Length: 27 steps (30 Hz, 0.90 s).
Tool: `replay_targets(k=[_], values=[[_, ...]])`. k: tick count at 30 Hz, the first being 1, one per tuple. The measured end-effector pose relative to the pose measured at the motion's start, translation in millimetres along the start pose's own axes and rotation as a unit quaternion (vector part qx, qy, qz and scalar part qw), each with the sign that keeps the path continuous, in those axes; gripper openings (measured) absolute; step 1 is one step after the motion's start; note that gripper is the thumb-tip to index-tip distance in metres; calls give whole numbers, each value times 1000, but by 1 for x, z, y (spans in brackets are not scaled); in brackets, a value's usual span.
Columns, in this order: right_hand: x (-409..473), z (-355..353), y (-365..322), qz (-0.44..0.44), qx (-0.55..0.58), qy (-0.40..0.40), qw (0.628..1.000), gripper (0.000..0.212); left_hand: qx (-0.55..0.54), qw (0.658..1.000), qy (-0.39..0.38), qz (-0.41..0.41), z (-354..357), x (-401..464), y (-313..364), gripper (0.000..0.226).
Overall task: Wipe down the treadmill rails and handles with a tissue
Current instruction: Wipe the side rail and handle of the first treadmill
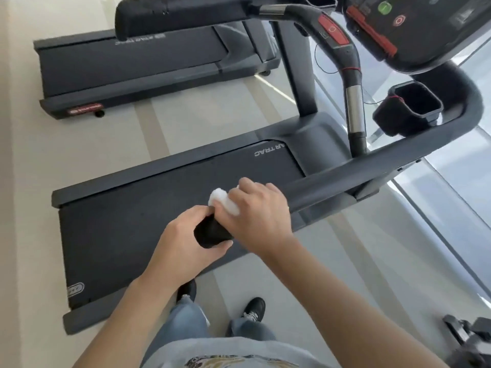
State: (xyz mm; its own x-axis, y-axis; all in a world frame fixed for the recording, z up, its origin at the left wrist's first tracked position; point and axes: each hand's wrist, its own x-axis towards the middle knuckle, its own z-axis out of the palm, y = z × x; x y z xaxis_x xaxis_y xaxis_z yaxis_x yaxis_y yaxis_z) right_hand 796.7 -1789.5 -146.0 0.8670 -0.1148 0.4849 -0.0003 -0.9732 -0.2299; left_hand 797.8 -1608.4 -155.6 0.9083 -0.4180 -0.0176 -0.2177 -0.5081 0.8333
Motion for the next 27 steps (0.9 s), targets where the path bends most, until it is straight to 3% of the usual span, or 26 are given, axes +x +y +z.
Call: replay_targets(k=[3, 6, 8, 11, 15, 18, 20, 22, 25, 27], values=[[-12, 6, -31, -29, 42, 4, 999, 46, 5, 1000, -4, -24, -5, -5, -10, 36], [-9, -2, -6, -31, 49, 1, 998, 46, 15, 999, -29, 31, -16, -11, -18, 46], [-4, -11, 26, 20, 24, -12, 999, 44, 17, 997, -45, 60, -21, -9, -23, 56], [11, -26, 63, 168, -33, -55, 984, 49, 7, 996, -52, 67, -24, -8, -32, 56], [18, -24, 46, 189, -86, -111, 972, 51, -16, 996, -77, 51, -28, -9, -56, 54], [5, -10, -10, 136, -102, -95, 981, 42, -19, 994, -97, 46, -31, -8, -77, 52], [-6, 3, -49, 52, -118, -86, 988, 26, -14, 993, -106, 45, -33, -7, -90, 49], [-16, 14, -81, -36, -127, -81, 988, 25, -10, 993, -108, 40, -33, -5, -101, 38], [-36, 27, -109, -152, -185, -170, 956, 26, 24, 991, -117, 63, -34, -7, -110, 18], [-50, 30, -111, -206, -211, -204, 934, 24, 21, 987, -135, 79, -36, -8, -117, 21]])
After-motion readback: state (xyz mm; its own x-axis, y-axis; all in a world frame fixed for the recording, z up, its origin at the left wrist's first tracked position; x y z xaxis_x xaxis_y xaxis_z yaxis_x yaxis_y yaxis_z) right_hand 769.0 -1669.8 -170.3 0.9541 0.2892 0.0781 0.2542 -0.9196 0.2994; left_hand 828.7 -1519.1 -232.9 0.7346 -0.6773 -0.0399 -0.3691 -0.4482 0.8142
